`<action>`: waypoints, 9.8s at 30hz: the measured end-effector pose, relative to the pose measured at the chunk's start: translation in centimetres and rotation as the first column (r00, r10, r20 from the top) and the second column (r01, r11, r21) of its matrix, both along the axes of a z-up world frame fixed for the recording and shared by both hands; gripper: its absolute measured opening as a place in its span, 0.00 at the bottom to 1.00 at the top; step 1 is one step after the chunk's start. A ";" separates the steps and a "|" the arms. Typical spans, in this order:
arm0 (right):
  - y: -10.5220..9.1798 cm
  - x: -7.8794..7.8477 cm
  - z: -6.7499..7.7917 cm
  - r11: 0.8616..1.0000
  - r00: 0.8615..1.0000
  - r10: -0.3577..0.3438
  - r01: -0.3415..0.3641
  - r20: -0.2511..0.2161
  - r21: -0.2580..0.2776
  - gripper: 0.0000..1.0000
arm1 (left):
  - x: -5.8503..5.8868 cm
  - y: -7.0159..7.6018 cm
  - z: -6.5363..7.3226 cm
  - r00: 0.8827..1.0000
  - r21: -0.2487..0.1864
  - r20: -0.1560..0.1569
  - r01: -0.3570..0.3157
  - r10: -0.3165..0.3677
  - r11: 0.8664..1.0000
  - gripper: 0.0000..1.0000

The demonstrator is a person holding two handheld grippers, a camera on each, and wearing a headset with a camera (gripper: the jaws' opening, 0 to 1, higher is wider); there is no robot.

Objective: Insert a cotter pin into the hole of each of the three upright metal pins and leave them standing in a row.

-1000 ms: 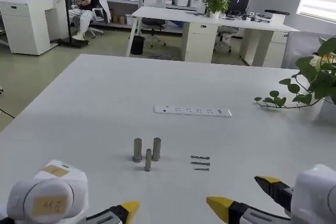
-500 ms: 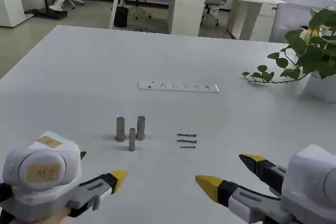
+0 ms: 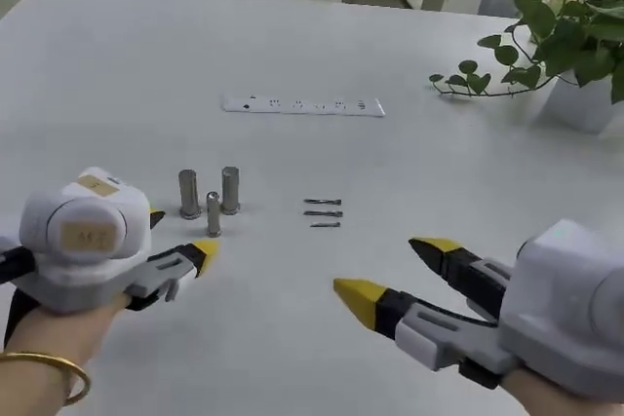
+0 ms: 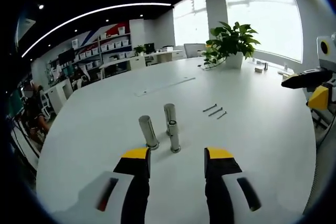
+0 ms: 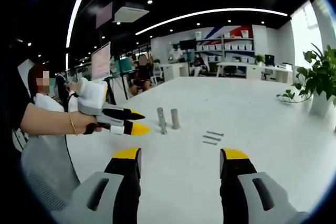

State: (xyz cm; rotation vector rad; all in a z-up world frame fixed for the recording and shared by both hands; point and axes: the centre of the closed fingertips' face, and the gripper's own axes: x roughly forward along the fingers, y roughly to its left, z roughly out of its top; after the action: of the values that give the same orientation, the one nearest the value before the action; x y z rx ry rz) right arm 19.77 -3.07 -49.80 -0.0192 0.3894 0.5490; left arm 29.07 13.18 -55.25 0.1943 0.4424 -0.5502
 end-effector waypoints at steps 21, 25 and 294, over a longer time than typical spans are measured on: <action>0.3 0.2 -2.2 1.000 0.998 0.024 -0.025 -0.054 -0.017 0.58 | 3.3 -1.6 -2.0 0.999 -0.042 -0.034 0.030 -0.032 0.999 0.20; 0.0 0.2 -2.3 1.000 0.998 0.017 -0.018 -0.057 -0.018 0.58 | 3.7 -1.8 -2.2 0.998 -0.032 -0.036 0.043 -0.044 0.999 0.17; 7.6 4.2 -3.6 0.373 0.597 0.750 -0.738 -0.286 -0.562 0.00 | -8.0 -1.7 2.9 0.987 -0.141 -0.143 0.059 -0.079 0.988 0.35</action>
State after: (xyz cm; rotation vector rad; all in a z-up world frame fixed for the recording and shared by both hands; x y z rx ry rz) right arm 24.00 4.52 -53.40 -0.9309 0.5340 1.3195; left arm 21.11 11.53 -52.35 0.0379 0.5418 -0.6638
